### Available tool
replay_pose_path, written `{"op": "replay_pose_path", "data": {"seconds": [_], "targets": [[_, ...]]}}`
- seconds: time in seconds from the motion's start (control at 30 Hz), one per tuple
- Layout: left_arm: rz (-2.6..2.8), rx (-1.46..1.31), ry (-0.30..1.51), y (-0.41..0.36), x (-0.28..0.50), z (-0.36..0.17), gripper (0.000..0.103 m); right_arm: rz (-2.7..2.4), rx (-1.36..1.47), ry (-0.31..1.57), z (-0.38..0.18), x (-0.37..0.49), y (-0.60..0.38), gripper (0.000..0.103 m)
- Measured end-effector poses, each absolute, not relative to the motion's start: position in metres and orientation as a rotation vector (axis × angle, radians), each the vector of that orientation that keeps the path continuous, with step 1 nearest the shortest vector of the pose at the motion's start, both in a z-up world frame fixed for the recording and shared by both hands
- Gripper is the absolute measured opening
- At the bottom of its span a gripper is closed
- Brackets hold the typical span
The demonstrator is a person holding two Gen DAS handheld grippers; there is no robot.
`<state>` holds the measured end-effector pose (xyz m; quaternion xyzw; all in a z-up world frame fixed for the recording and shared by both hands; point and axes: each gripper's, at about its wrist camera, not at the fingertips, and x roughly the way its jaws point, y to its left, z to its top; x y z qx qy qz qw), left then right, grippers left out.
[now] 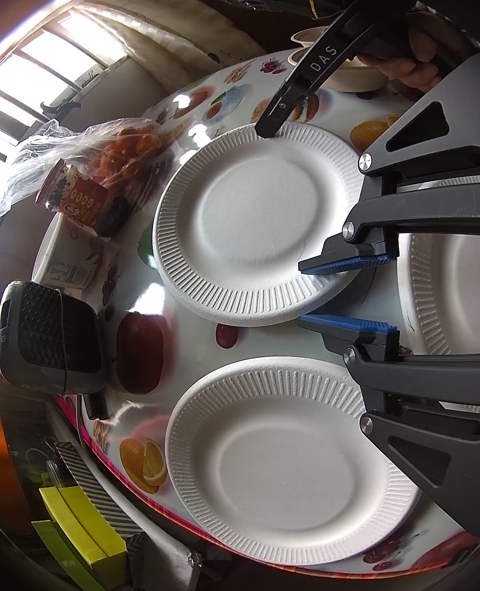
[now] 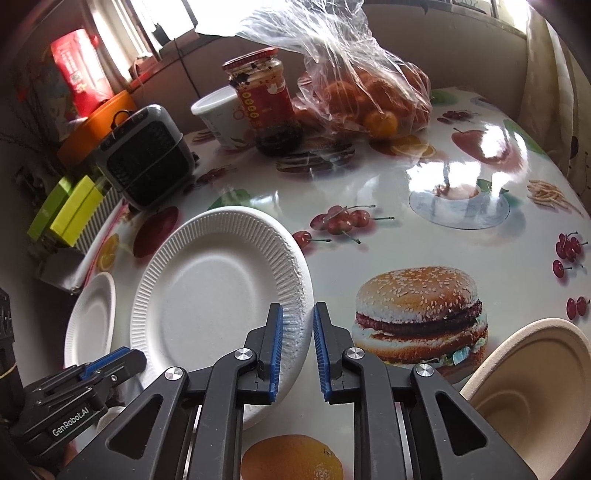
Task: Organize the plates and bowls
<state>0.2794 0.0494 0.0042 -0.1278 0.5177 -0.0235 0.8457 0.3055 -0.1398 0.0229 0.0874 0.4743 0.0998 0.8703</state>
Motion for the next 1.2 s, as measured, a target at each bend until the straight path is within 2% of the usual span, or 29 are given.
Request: {"op": "replay_pose_path", "data": {"seconds": [1.2], "targets": [[-0.054, -0.262, 0.973, 0.061, 0.200, 0.051, 0.023, 0.277, 0.205, 0.909, 0.073, 0.224, -0.134, 0.016]]}}
